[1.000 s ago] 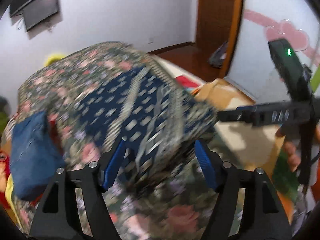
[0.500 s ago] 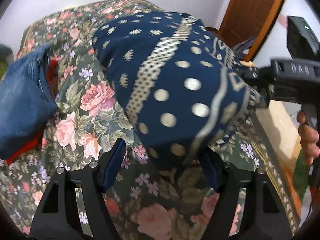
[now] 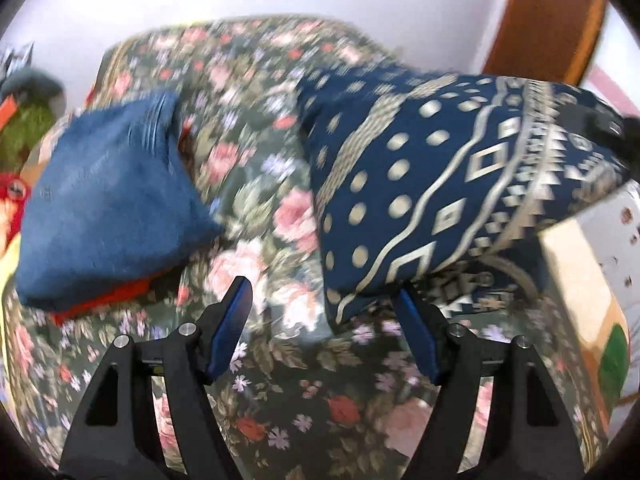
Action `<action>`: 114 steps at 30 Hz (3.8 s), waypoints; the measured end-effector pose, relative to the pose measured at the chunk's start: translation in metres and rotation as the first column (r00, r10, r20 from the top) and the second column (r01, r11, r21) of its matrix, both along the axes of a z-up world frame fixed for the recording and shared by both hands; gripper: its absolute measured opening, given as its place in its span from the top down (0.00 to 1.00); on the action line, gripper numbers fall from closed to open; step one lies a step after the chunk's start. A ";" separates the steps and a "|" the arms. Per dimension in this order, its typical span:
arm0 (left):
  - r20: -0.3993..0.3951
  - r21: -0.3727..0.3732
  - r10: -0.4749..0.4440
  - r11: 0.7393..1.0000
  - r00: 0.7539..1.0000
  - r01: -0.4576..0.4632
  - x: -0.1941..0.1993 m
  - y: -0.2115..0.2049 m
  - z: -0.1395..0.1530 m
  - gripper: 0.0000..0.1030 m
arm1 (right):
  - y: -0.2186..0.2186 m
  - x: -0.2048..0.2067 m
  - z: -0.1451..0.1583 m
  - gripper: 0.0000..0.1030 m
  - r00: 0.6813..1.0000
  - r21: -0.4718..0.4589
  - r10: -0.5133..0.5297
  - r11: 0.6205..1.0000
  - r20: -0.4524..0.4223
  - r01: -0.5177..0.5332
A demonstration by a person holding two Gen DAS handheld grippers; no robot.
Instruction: Fold large clothes
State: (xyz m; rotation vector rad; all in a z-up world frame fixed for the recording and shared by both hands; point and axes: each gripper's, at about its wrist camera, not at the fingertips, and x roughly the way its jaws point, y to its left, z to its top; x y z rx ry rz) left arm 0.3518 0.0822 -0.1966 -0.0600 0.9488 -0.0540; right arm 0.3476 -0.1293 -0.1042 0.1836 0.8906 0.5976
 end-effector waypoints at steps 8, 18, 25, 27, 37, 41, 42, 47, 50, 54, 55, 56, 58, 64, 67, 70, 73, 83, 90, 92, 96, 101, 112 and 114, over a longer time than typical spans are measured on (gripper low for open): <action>-0.006 0.017 -0.034 0.999 0.999 0.034 0.001 -0.027 -0.003 0.16 | -0.024 -0.008 0.001 0.91 0.998 -0.029 -0.059 0.998 0.034 0.060; -0.114 0.018 -0.080 0.996 0.990 0.082 -0.003 -0.036 -0.032 0.16 | -0.059 0.014 -0.091 0.91 0.980 -0.135 -0.111 0.987 -0.167 0.089; -0.092 0.107 -0.075 0.991 0.993 0.085 -0.023 -0.035 -0.021 0.16 | -0.054 0.009 -0.097 0.81 0.983 -0.203 -0.097 0.977 -0.153 0.065; -0.080 0.103 -0.073 0.991 0.994 0.082 -0.026 -0.029 -0.015 0.16 | -0.059 0.008 -0.094 0.62 0.981 -0.230 -0.106 0.971 -0.162 0.067; 0.121 0.055 -0.046 0.998 0.992 0.040 -0.025 -0.013 0.053 0.16 | -0.074 0.003 -0.061 0.39 0.991 -0.276 -0.090 0.959 -0.100 0.059; 0.139 0.015 -0.038 0.999 0.990 0.036 -0.004 -0.015 0.063 0.16 | -0.069 0.018 -0.050 0.37 0.992 -0.217 -0.098 0.973 -0.086 0.077; 0.134 -0.006 -0.035 0.999 0.990 0.036 0.003 -0.014 0.062 0.16 | -0.067 0.021 -0.050 0.33 0.990 -0.203 -0.101 0.976 -0.095 0.080; 0.037 -0.156 -0.036 0.987 0.999 0.041 0.036 -0.008 0.041 0.16 | -0.056 0.050 -0.069 0.31 0.978 -0.143 -0.102 0.987 -0.181 0.076; -0.053 -0.274 -0.087 0.959 0.995 0.069 0.056 -0.006 0.021 0.16 | -0.057 0.068 -0.089 0.30 0.964 -0.117 -0.100 0.990 -0.245 0.073; -0.124 -0.391 -0.131 0.918 0.984 0.073 0.078 -0.006 -0.002 0.16 | -0.068 0.087 -0.113 0.28 0.934 -0.005 -0.067 0.998 -0.350 0.069; -0.133 -0.414 -0.143 0.907 0.981 0.076 0.082 -0.007 -0.006 0.16 | -0.069 0.089 -0.117 0.26 0.929 0.013 -0.058 0.998 -0.365 0.067; -0.141 -0.433 -0.148 0.898 0.979 0.074 0.086 -0.008 -0.011 0.16 | -0.070 0.092 -0.121 0.23 0.925 0.027 -0.050 0.998 -0.377 0.065; -0.151 -0.457 -0.145 0.887 0.978 0.061 0.093 -0.008 -0.019 0.13 | -0.071 0.095 -0.126 0.22 0.920 0.046 -0.035 0.997 -0.390 0.057; -0.197 -0.558 -0.131 0.830 0.972 -0.001 0.111 -0.003 -0.041 0.11 | -0.074 0.103 -0.140 0.21 0.892 0.145 0.006 0.987 -0.452 0.067; -0.223 -0.617 -0.121 0.786 0.967 -0.044 0.116 0.000 -0.051 0.11 | -0.080 0.098 -0.144 0.21 0.880 0.192 0.017 0.978 -0.474 0.084; -0.214 -0.619 -0.119 0.784 0.970 -0.041 0.114 0.000 -0.049 0.12 | -0.081 0.093 -0.140 0.35 0.879 0.218 0.021 0.971 -0.476 0.095; -0.213 -0.610 -0.108 0.791 0.971 -0.046 0.109 0.000 -0.042 0.19 | -0.073 0.089 -0.126 0.48 0.893 0.176 -0.002 0.980 -0.450 0.091; -0.142 -0.610 -0.063 0.792 0.988 -0.037 0.063 0.027 0.018 0.31 | -0.039 0.064 -0.066 0.66 0.934 0.120 0.014 0.992 -0.356 0.031; -0.016 -0.580 -0.007 0.815 1.000 -0.004 0.025 0.081 0.091 0.31 | 0.024 0.054 -0.008 0.66 0.966 0.138 0.085 0.989 -0.245 -0.052; 0.015 -0.578 0.013 0.816 1.000 -0.001 0.015 0.103 0.108 0.31 | 0.044 0.053 0.006 0.66 0.970 0.146 0.114 0.986 -0.216 -0.083; 0.065 -0.570 0.062 0.822 0.996 -0.014 0.002 0.147 0.134 0.31 | 0.092 0.051 0.025 0.66 0.972 0.152 0.168 0.978 -0.166 -0.143; 0.093 -0.556 0.130 0.829 0.987 -0.056 -0.011 0.207 0.149 0.31 | 0.152 0.059 0.031 0.66 0.962 0.164 0.236 0.963 -0.140 -0.213; 0.068 -0.533 0.237 0.830 0.969 -0.166 0.019 0.305 0.115 0.31 | 0.261 0.090 -0.004 0.66 0.941 0.122 0.316 0.945 -0.118 -0.302; 0.045 -0.528 0.240 0.830 0.970 -0.181 0.026 0.317 0.101 0.31 | 0.274 0.098 -0.023 0.66 0.938 0.111 0.316 0.947 -0.144 -0.302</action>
